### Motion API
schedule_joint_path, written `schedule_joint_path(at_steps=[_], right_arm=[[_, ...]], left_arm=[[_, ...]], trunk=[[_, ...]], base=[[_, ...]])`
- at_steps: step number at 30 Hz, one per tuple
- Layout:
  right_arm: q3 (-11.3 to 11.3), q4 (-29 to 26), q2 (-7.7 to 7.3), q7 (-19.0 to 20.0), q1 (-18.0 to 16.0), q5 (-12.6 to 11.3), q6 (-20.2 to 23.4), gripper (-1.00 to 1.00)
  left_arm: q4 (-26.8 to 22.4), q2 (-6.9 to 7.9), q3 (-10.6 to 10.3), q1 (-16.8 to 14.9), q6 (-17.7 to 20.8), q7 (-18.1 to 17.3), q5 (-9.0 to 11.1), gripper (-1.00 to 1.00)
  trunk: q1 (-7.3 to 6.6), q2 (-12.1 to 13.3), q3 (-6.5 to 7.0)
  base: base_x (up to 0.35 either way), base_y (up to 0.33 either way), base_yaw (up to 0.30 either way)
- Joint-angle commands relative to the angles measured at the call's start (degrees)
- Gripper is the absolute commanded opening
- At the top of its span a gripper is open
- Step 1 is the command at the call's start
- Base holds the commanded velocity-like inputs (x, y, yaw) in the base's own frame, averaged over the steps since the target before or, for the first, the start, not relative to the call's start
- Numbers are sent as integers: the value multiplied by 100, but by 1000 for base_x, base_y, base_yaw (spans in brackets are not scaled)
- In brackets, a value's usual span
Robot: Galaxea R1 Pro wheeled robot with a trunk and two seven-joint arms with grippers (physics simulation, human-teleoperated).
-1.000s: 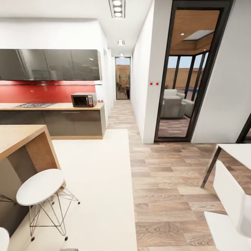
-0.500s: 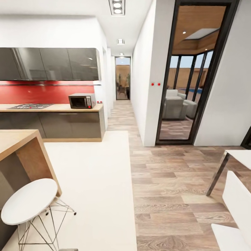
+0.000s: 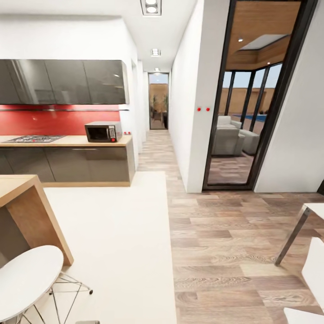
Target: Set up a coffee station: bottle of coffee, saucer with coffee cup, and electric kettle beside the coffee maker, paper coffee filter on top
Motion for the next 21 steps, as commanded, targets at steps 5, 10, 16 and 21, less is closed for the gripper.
schedule_joint_path(at_steps=[5,10,16,21], right_arm=[[-9,1,0,1,-3,1,-19,100],[-170,-5,-7,0,-1,-6,-25,100],[-854,1,0,16,-7,18,-17,100],[-887,2,2,45,-5,28,-17,100]], left_arm=[[7,21,215,-5,-67,7,1,100],[6,25,433,-5,-84,8,-2,100],[7,11,487,-5,-87,-1,-14,100],[6,9,485,-5,-88,-6,-10,100]], trunk=[[6,-11,-12],[6,-11,-12],[6,-11,-12],[6,-11,-12]], base=[[339,0,0],[339,0,0],[339,0,0],[339,0,0]])
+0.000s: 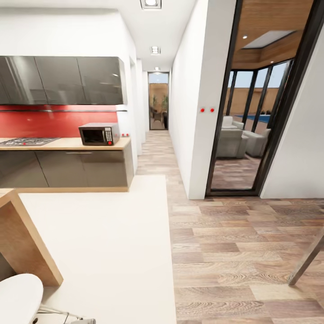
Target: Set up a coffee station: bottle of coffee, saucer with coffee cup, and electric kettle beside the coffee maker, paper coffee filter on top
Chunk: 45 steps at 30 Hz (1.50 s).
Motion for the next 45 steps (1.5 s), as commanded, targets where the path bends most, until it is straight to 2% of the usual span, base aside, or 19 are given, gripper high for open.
schedule_joint_path(at_steps=[1,35,45], right_arm=[[-11,3,4,9,-6,5,-18,100],[4,-5,11,14,-4,4,-27,100],[-3,-5,17,8,-3,3,-27,100]], left_arm=[[6,-1,6,-5,-19,3,3,100],[6,-1,6,-5,-19,0,-13,100],[3,-1,11,-5,-19,2,-17,100]], trunk=[[6,-11,-12],[6,-11,-12],[6,-11,-12]], base=[[339,0,0],[339,0,1],[339,0,153]])
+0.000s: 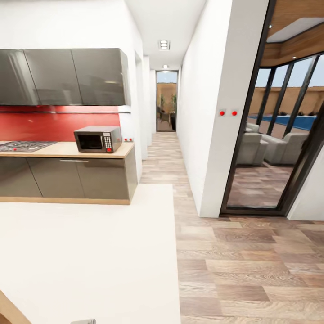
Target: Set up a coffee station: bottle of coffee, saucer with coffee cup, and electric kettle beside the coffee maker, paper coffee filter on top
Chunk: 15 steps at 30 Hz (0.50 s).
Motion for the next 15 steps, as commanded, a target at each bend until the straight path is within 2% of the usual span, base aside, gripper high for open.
schedule_joint_path(at_steps=[1,15], right_arm=[[-10,3,1,5,-4,3,-18,100],[-10,-22,8,11,-6,-5,-18,100]], left_arm=[[5,-1,9,-6,-20,4,2,100],[2,7,10,-6,-20,3,13,100]], trunk=[[6,-11,-12],[6,-11,-12]], base=[[339,0,59],[339,0,8]])
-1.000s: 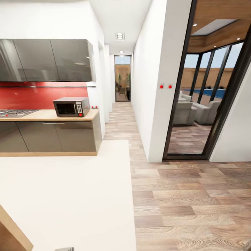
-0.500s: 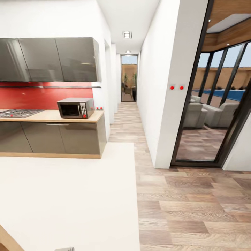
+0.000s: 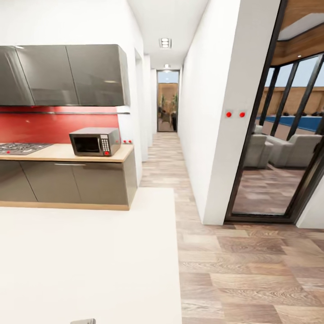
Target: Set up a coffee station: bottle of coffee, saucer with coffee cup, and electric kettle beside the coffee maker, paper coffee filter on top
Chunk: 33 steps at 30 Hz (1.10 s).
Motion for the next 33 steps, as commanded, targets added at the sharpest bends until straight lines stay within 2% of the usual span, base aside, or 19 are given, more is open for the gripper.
schedule_joint_path(at_steps=[1,8,33], right_arm=[[-9,2,5,7,-4,2,-18,100],[-10,14,20,-4,-7,2,-18,100],[-1,26,21,-1,-7,11,-18,100]], left_arm=[[7,-1,9,-5,-19,4,2,100],[11,-8,9,-5,-19,4,2,100],[14,-9,3,-5,-69,4,2,100]], trunk=[[6,-11,-12],[6,-11,-12],[6,-11,-62]], base=[[339,0,0],[339,0,157],[339,0,273]])
